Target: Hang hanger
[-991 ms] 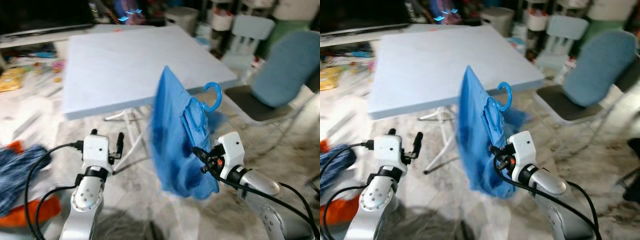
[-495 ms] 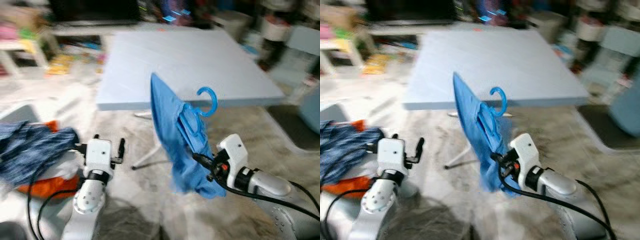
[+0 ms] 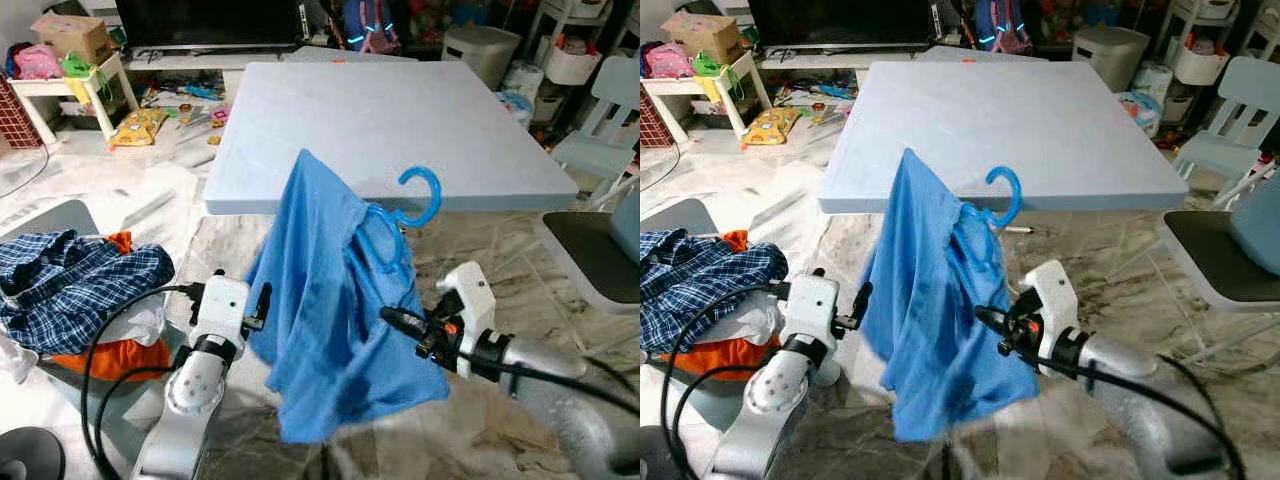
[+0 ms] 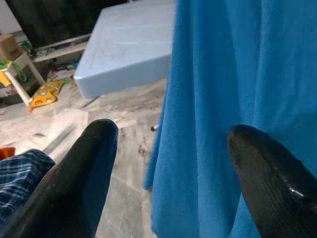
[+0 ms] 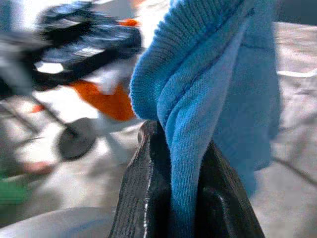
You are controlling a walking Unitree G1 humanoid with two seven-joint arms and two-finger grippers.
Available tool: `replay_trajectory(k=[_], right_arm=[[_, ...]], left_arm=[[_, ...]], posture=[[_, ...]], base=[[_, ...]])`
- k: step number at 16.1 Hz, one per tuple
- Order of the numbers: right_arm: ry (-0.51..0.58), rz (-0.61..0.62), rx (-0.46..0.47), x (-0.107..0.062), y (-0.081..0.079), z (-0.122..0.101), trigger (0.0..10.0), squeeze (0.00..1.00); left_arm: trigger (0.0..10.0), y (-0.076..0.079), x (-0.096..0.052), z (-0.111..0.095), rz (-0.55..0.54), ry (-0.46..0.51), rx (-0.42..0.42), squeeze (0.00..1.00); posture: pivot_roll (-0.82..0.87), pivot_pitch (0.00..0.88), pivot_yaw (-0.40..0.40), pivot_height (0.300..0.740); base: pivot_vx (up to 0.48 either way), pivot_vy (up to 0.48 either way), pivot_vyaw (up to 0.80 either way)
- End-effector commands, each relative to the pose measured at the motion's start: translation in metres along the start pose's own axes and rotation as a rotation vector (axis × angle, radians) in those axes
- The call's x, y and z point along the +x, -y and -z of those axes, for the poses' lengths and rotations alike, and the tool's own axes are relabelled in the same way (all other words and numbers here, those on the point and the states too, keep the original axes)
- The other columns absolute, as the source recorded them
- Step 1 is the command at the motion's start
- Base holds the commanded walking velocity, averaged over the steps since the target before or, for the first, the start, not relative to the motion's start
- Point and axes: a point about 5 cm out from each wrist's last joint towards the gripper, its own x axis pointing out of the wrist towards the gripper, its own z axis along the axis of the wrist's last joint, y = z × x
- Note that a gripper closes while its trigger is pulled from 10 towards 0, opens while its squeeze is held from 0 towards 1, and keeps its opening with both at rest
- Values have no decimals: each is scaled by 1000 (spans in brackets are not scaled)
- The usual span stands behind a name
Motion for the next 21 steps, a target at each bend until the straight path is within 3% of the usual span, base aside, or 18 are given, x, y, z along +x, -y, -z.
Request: replay_trajectory(k=[1, 3, 4, 7, 10, 14, 17, 21], right_arm=[[37, -100, -35, -5, -13, -18, 10000, 0], [5, -180, -19, -9, -22, -19, 10000, 0], [-12, -209, -32, -10, -28, -19, 10000, 0], [-39, -229, -25, -12, -34, -19, 10000, 0], [-58, -114, -77, -2, -22, -16, 10000, 0], [-7, -97, -107, 13, -23, -26, 10000, 0], [14, -87, -115, 20, -22, -31, 10000, 0], [-9, -153, -114, 14, -29, -28, 10000, 0]], left_arm=[[10000, 1, 6, -4, 16, 21, 23, 0], [10000, 6, 14, -9, 39, 41, 5, 0], [10000, 18, 19, -16, 97, 79, -38, 0], [10000, 33, 23, -27, 164, 129, -83, 0], [10000, 45, 19, -29, 225, 133, -88, 0], [10000, 55, 15, -25, 309, 106, -86, 0], [10000, 57, 14, -23, 311, 103, -76, 0], [10000, 50, 19, -21, 273, 90, -46, 0]], posture=[[-108, 44, -10, 740], [-124, 41, -5, 740], [-138, 41, -2, 740], [-154, 43, 5, 740], [-151, 47, 3, 740], [-147, 42, -3, 740], [-144, 40, -3, 740], [-151, 39, 3, 740]], base=[[0, 0, 0], [0, 0, 0], [0, 0, 0], [0, 0, 0], [0, 0, 0], [0, 0, 0], [0, 0, 0], [0, 0, 0]])
